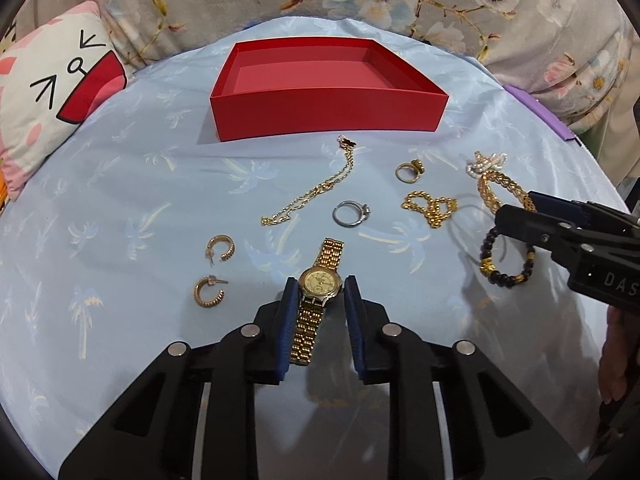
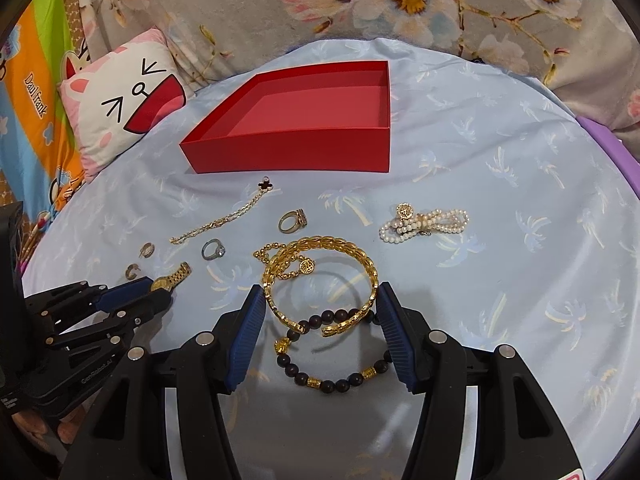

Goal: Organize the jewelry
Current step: 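Grasp the gold watch with the left gripper while the right gripper grasps the gold bangle, then carry the watch and bangle into the red tray and open both grippers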

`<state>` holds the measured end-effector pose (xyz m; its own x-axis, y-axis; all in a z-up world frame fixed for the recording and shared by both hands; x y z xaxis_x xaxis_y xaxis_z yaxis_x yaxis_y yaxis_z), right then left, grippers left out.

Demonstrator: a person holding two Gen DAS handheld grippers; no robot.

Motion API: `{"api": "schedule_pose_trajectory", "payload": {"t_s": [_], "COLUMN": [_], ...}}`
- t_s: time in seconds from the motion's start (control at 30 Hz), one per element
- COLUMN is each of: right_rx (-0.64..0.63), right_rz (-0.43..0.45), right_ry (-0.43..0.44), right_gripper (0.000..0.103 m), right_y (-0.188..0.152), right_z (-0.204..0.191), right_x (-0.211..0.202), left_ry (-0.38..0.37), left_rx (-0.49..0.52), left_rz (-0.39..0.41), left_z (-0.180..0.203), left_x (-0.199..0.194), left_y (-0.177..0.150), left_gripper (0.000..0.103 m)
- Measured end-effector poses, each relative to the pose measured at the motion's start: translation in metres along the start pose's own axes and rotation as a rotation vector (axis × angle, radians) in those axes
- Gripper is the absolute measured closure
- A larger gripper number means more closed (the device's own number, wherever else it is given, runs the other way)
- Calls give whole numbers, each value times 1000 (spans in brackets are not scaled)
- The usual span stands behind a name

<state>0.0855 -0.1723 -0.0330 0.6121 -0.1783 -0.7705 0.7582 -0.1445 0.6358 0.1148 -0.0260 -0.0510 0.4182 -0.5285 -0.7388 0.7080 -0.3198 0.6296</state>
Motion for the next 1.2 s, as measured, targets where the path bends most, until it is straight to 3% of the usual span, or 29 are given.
{"api": "schedule_pose_trajectory", "payload": {"t_s": [0.13, 0.33, 0.5, 0.63, 0.77, 0.9, 1.2], "right_rx": [-9, -52, -69, -46, -17, -25, -61], "right_rz": [20, 47, 95, 118, 68, 7, -107], "right_ry": [2, 49, 102, 124, 141, 103, 6], "right_gripper": [47, 47, 47, 47, 47, 47, 47], "right_y": [4, 29, 82, 139, 188, 225, 256], "right_z": [1, 4, 6, 5, -1, -9, -18], "right_x": [-11, -30, -34, -14, 32, 94, 185], "left_ry": [-12, -49, -67, -34, 28, 80, 147], "left_rx": [-1, 43, 79, 96, 88, 87, 27], "left_rz": [26, 71, 153, 237, 259, 216, 103], "left_z": [5, 13, 12, 2, -17, -38, -87], "left_x": [-16, -51, -72, -72, -40, 14, 111], "left_y": [7, 46, 109, 168, 222, 256, 282], "left_gripper": [81, 81, 81, 81, 81, 81, 81]}}
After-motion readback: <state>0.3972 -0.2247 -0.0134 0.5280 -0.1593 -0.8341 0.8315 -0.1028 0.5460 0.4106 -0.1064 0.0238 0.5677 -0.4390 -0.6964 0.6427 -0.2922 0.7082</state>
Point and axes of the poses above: each gripper's, at about its wrist camera, not at the fingertips, and x roughly the way its jaws point, z to its right, y to its top, the point moved 7 cm from there along x, roughly the way its jaws point, and after that the axes turned 13 degrees about -y, right-handed, at the moved point
